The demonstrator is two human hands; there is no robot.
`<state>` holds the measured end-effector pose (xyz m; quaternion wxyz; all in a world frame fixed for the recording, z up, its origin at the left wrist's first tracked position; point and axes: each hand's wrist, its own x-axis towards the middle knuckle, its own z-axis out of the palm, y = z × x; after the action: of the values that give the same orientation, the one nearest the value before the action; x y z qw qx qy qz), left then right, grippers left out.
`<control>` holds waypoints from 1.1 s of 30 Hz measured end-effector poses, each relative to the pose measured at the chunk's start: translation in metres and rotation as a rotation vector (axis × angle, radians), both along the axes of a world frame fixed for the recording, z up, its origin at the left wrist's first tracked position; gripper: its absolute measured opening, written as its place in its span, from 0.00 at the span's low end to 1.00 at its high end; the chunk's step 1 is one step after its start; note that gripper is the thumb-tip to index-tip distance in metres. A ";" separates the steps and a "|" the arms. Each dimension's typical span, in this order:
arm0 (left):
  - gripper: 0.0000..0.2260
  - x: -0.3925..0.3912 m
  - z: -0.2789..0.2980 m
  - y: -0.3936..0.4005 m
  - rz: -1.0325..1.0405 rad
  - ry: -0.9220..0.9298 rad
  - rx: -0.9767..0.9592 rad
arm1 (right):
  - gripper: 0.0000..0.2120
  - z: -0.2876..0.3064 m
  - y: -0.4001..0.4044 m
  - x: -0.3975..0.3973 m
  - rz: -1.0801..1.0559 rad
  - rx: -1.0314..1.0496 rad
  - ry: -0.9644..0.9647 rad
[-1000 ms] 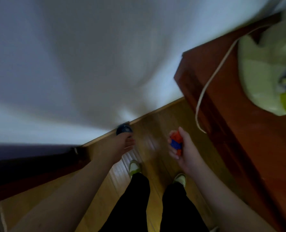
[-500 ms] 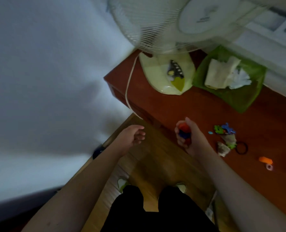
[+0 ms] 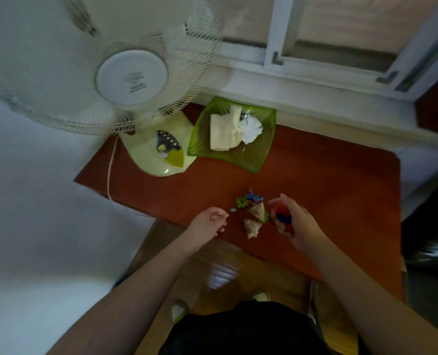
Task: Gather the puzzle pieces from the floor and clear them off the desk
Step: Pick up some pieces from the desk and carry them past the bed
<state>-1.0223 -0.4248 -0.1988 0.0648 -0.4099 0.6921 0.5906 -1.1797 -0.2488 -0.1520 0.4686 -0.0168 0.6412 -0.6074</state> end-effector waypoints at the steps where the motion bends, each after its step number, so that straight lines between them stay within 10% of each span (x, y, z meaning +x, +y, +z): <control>1: 0.08 -0.006 -0.002 0.000 -0.056 -0.020 -0.069 | 0.18 -0.001 0.005 -0.003 0.000 0.011 0.006; 14: 0.20 -0.069 -0.036 0.002 -0.411 -0.085 -0.692 | 0.18 -0.021 0.049 -0.010 -0.190 0.058 -0.189; 33: 0.15 -0.105 -0.041 -0.061 -0.622 -0.062 -0.612 | 0.17 -0.026 -0.011 0.003 -0.428 0.085 -0.199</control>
<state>-1.1274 -0.4860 -0.2395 0.1357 -0.1996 0.9235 0.2981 -1.1765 -0.2599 -0.1779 0.3905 0.1992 0.6059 -0.6639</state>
